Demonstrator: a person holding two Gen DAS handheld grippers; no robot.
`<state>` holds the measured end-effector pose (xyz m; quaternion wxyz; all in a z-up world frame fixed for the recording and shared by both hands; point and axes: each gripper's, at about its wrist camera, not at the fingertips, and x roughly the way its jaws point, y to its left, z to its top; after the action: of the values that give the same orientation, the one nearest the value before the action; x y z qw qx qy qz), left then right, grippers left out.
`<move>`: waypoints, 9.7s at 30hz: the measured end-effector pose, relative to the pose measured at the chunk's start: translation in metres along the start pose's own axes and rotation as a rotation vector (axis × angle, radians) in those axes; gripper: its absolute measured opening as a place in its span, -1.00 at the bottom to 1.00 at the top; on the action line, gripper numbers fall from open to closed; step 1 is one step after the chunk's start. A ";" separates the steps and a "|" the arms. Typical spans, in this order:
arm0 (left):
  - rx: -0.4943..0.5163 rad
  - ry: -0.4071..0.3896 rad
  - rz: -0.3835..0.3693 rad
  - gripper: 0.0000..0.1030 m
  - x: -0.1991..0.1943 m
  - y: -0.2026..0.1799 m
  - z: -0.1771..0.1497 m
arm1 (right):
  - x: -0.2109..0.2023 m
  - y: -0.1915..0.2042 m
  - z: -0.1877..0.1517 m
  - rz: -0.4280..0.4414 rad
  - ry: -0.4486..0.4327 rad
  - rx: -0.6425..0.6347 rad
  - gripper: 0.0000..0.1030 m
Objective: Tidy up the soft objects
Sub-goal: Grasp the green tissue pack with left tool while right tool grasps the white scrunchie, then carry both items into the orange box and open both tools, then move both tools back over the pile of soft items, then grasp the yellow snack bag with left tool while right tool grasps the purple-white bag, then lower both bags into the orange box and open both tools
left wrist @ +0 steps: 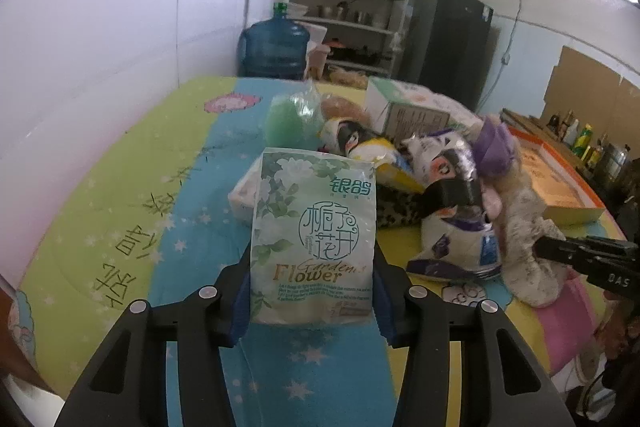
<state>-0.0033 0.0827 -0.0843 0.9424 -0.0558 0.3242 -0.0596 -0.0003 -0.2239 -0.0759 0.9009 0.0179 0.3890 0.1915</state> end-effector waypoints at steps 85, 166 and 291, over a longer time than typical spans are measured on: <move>0.279 0.061 -0.277 0.35 0.118 -0.295 0.076 | -0.069 -0.213 0.029 -0.321 -0.233 0.348 -0.16; -0.120 -0.030 0.089 0.35 0.016 0.030 0.037 | 0.049 0.094 0.052 0.006 -0.024 -0.033 0.20; 0.253 0.167 -0.397 -0.19 0.145 -0.348 0.063 | -0.068 -0.238 0.034 -0.222 -0.202 0.328 -0.22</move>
<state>0.1220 -0.2782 -0.0726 0.8817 0.0050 0.3737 -0.2880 0.0606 -0.4649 -0.0484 0.9360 0.1402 0.3221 0.0225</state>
